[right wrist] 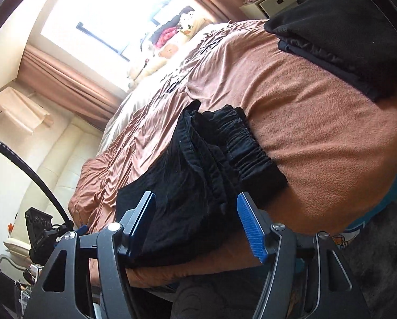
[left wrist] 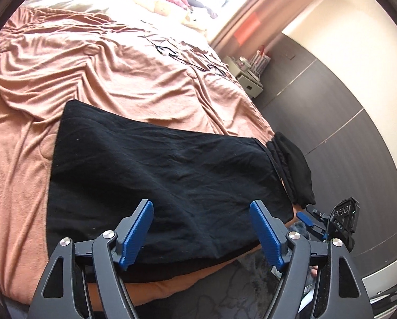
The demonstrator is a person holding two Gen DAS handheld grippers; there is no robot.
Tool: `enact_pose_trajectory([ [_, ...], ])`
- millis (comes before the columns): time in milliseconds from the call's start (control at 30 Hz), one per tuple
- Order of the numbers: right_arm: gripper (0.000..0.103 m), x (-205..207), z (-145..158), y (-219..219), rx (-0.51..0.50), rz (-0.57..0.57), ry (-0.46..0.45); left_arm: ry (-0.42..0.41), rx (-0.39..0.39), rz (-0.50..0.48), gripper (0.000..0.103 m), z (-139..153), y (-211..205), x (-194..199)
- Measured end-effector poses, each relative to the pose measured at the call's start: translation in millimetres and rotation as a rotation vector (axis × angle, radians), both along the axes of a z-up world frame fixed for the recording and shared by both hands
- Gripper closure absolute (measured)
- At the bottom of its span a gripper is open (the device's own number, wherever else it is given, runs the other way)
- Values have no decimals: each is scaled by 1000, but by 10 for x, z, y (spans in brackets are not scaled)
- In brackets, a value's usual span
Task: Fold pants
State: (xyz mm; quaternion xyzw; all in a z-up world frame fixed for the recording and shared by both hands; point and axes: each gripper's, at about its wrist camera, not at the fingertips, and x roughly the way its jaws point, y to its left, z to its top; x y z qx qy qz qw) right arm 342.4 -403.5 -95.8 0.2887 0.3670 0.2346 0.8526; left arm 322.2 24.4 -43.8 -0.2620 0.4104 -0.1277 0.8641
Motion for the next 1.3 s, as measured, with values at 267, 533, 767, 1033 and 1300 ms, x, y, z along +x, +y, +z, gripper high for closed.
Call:
enact_pose_trajectory([
  [267,38,573,137,289,-113,144,18,1,28,116,20,-157,437,-158],
  [533,33,1270,171,638,-187,290,67,33,50,190,20,-368,665,-288],
  [767,33,1841,42,903,-179,386,163,42,24,231,20,-486,808,-398],
  [1033,63,2045,44,1176,-198,448,171,53,11,250,20,-545,864,-465],
  [1300,97,1874,334,1218,-299,398,64,41,-6,239,20,-536,814,-444],
])
